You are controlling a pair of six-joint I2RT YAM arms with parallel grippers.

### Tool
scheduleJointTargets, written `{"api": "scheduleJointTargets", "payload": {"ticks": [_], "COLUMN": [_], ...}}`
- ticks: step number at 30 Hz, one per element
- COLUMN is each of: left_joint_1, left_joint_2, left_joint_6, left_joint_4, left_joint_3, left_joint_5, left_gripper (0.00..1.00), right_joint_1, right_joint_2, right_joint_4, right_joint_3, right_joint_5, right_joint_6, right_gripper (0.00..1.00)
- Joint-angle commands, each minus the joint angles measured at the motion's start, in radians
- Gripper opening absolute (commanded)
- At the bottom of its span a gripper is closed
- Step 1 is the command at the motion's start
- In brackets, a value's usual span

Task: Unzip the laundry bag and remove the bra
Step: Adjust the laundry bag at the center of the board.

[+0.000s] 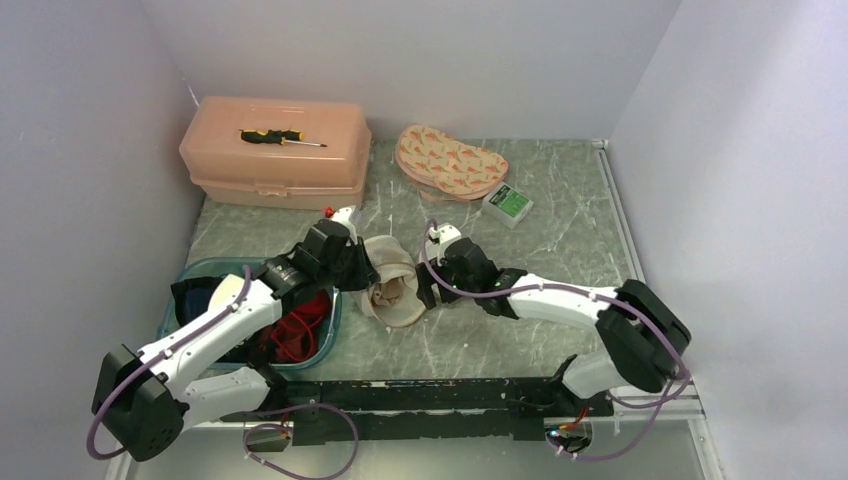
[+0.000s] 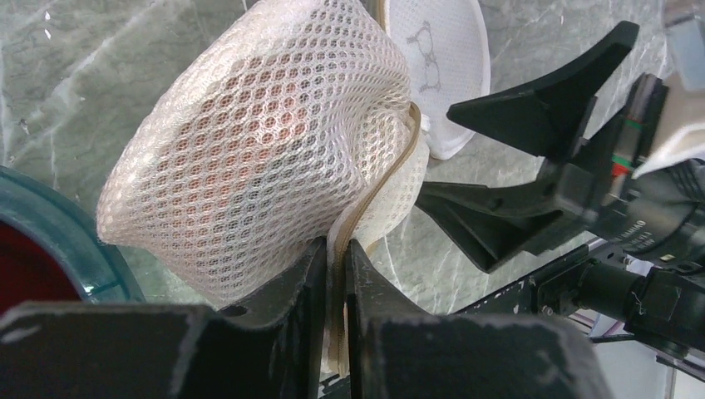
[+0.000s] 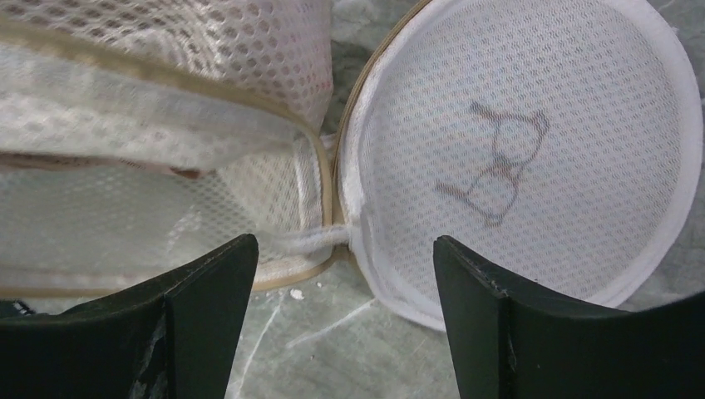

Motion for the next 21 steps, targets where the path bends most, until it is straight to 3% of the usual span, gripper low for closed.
{"api": "scheduleJointTargets", "payload": {"ticks": [1,7,12,18,21], "left_joint_1": [-0.001,0.0,0.0,0.0,0.001], "left_joint_2": [0.013,0.013,0.016,0.01,0.015], "left_joint_6": [-0.025,-0.021,-0.021,-0.022,-0.035], "left_joint_4": [-0.037,-0.043,-0.053,-0.058,-0.052], "left_joint_3": [0.037,0.042,0.052,0.069,0.086], "left_joint_5": [-0.029,-0.063,-0.063,-0.052,-0.015], "left_gripper": [0.18,0.17,0.16,0.16,0.16], "right_joint_1": [0.0,-0.001,0.0,0.0,-0.001], "right_joint_2": [0.063,0.13,0.138,-0.002,-0.109], "right_joint_4": [0.065,0.055,0.054,0.004,-0.148], "right_joint_3": [0.082,0.116,0.121,0.109,0.161], "right_joint_5": [0.02,0.019,0.038,0.091,0.111], "right_joint_6": [-0.063,-0.08,-0.07,-0.072,-0.078], "right_gripper": [0.79,0.65,0.34,0.0,0.0]}}
